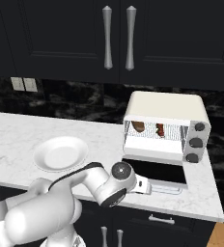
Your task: Pick up the kebab skewer and baguette bread, and place them inside the toaster oven. Close the toaster oven door and start by setting the timer.
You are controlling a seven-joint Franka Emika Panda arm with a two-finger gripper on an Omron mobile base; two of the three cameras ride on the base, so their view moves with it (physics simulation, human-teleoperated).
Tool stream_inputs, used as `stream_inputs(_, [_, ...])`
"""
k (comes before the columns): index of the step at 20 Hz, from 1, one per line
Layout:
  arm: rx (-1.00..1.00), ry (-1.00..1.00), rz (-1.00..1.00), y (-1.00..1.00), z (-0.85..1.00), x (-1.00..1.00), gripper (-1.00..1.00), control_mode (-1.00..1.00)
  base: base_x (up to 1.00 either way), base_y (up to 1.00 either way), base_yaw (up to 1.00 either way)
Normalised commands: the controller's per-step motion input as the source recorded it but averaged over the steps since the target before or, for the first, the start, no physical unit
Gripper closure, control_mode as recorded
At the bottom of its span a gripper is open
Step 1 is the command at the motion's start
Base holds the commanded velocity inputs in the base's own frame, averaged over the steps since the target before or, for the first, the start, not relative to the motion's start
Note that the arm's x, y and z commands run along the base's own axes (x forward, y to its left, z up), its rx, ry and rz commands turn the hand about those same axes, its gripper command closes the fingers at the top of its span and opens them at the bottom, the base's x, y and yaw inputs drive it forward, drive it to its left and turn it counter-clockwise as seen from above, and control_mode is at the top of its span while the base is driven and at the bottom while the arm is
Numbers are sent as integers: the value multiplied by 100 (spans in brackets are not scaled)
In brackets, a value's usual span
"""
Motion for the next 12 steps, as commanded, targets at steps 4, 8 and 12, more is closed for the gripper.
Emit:
stream_inputs(4, [3, -1, 0, 7, 37, 31, -100, -100, 0, 0, 0])
stream_inputs(8, [4, -2, 0, 9, 53, 45, -100, -100, 0, 0, 0])
stream_inputs(12, [3, -4, 0, 5, 61, 48, -100, -100, 0, 0, 0])
